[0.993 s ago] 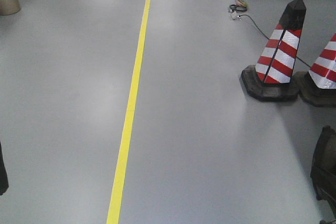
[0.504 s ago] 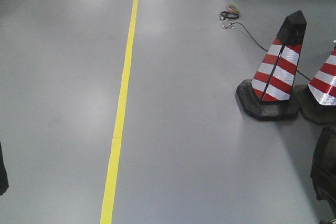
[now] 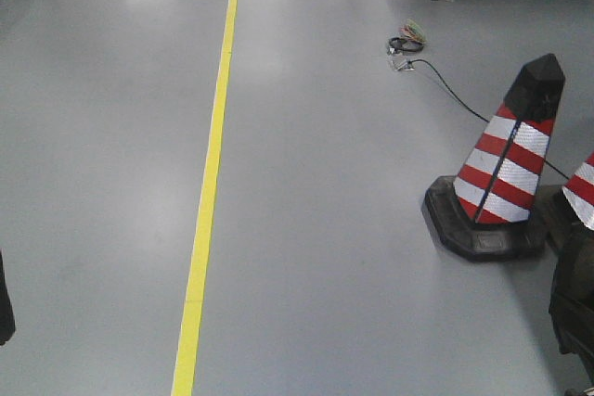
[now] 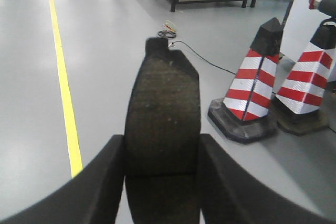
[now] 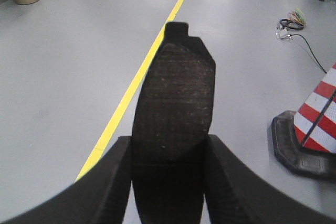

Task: Move and align brake pads A on conveyor
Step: 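Continue driving past the striped traffic cones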

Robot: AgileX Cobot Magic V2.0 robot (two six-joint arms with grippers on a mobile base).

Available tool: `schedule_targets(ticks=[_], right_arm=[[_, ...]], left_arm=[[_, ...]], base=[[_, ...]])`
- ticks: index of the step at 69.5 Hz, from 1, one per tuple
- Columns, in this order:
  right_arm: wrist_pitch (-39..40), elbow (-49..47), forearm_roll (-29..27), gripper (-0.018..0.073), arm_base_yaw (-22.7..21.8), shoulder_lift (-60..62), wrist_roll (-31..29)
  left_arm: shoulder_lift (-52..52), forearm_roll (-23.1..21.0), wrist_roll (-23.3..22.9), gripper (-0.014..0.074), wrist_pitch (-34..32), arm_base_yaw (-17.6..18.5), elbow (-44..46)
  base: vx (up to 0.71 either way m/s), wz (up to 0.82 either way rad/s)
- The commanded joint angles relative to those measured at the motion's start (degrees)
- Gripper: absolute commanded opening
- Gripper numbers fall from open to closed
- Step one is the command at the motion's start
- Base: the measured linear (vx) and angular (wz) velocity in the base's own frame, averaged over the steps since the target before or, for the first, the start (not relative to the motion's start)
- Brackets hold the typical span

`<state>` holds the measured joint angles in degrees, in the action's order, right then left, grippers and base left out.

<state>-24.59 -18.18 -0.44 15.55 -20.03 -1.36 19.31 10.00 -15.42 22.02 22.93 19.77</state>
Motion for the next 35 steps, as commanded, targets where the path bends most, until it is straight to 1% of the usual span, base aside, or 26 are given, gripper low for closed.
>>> schedule_targets(ticks=[1, 35], right_arm=[[5.6, -1.9, 0.4, -0.0003, -0.1, -0.3, -0.1], [5.6, -1.9, 0.4, -0.0003, -0.1, -0.3, -0.1]], left_arm=[[0.3, 0.3, -0.1, 0.0073, -5.4, 0.4, 1.7], [0.3, 0.3, -0.1, 0.0073, -5.4, 0.4, 1.7]], base=[[0.45, 0.04], [0.44, 0.01]])
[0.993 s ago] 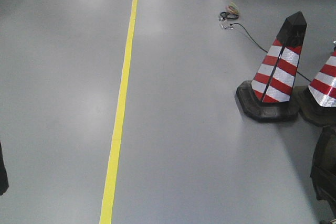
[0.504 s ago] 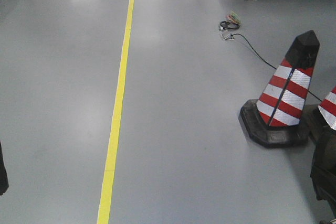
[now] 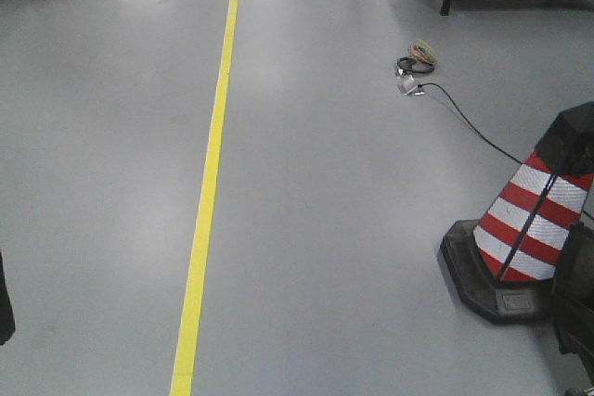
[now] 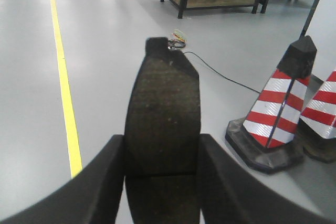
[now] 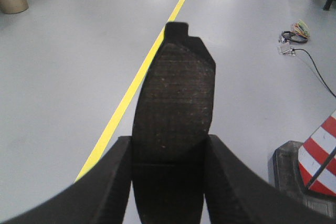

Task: Move and align brake pads A on conveyor
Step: 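Continue driving past the striped traffic cones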

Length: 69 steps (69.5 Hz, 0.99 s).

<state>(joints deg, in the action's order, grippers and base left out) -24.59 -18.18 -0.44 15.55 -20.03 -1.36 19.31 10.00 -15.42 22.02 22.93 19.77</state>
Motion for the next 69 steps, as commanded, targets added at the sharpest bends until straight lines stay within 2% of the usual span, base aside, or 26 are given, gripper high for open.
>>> schedule_targets(ticks=[1, 48, 69], right_arm=[[5.6, -1.9, 0.4, -0.0003, -0.1, -0.3, -0.1], [5.6, -1.9, 0.4, -0.0003, -0.1, -0.3, -0.1], [5.7, -1.9, 0.4, -0.0003, -0.1, -0.3, -0.1]], left_arm=[[0.3, 0.3, -0.1, 0.0073, -5.4, 0.4, 1.7], [0.3, 0.3, -0.1, 0.0073, -5.4, 0.4, 1.7], [0.3, 0.3, -0.1, 0.0073, -5.4, 0.4, 1.7]], base=[[0.43, -0.04], [0.40, -0.12], [0.30, -0.38]])
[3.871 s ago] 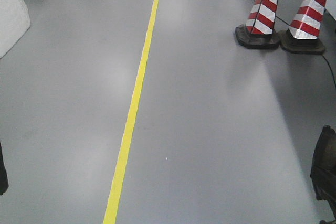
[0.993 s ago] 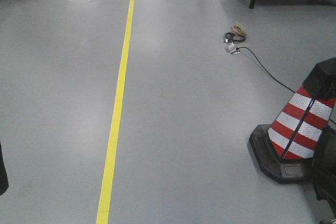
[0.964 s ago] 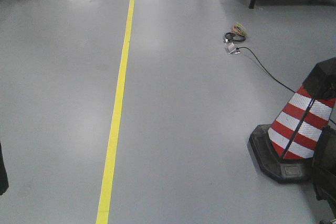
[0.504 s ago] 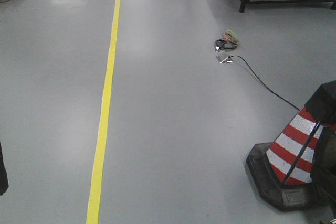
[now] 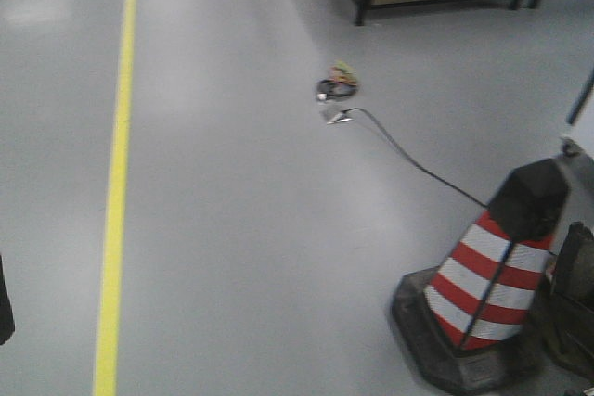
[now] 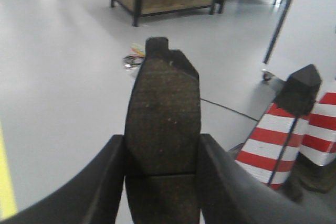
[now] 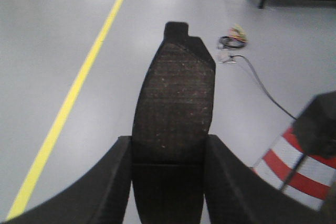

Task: Move and align brake pads A on conveyor
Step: 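Continue driving past the striped traffic cones, then turn and drive up to the conveyor belt, stopping facing it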

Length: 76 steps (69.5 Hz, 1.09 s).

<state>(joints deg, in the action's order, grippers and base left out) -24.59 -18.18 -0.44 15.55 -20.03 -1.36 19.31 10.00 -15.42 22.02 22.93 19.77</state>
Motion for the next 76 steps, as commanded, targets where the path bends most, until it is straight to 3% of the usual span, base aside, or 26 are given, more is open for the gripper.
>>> schedule_targets(ticks=[1, 76], right_arm=[[5.7, -1.9, 0.4, -0.0003, -0.1, -0.3, -0.1], [5.7, -1.9, 0.4, -0.0003, -0.1, -0.3, -0.1]], left_arm=[[0.3, 0.3, -0.1, 0.0073, -5.4, 0.4, 1.7], [0.3, 0.3, -0.1, 0.0073, -5.4, 0.4, 1.7]], base=[[0.25, -0.61], [0.19, -0.73]])
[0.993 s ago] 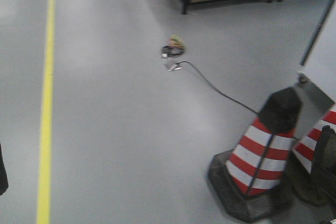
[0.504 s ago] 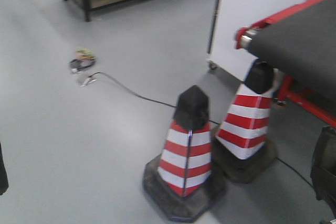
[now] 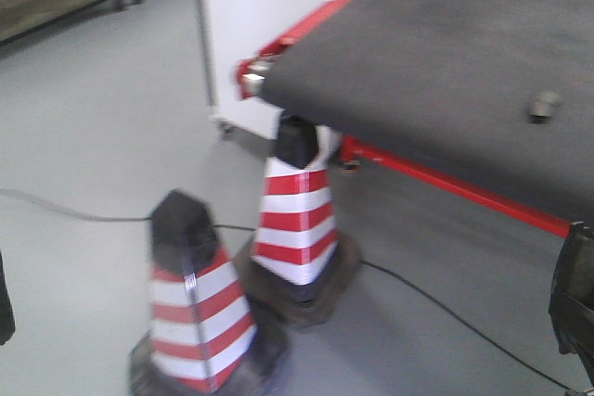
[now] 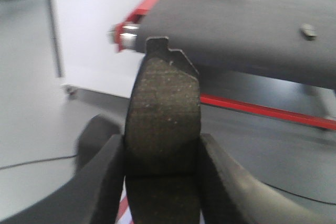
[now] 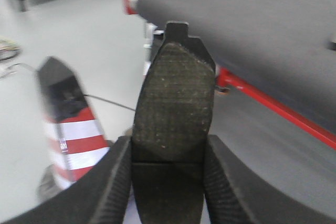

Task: Move and align brake pads A on conveyor
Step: 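Turn and drive up to the conveyor belt, stopping facing it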

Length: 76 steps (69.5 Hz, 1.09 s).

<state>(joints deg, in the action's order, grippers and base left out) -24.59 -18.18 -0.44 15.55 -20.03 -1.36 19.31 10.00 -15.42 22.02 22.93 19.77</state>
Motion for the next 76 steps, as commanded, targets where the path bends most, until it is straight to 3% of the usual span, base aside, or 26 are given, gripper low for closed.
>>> schedule_targets(ticks=[1, 51, 76], right_arm=[[5.7, -1.9, 0.4, -0.0003, -0.1, -0.3, -0.1], [5.5, -1.9, 0.4, -0.0003, -0.1, -0.3, -0.1], [5.4, -1.9, 0.4, -0.0003, -0.2, -0.3, -0.1]], left_arm=[[0.3, 0.3, -0.1, 0.0073, -5.4, 0.4, 1.7], [0.3, 0.3, -0.1, 0.0073, -5.5, 0.4, 1.7], [0.3, 0.3, -0.1, 0.0073, -5.4, 0.4, 1.7]], base=[[0.18, -0.70], [0.18, -0.70], [0.21, -0.32]])
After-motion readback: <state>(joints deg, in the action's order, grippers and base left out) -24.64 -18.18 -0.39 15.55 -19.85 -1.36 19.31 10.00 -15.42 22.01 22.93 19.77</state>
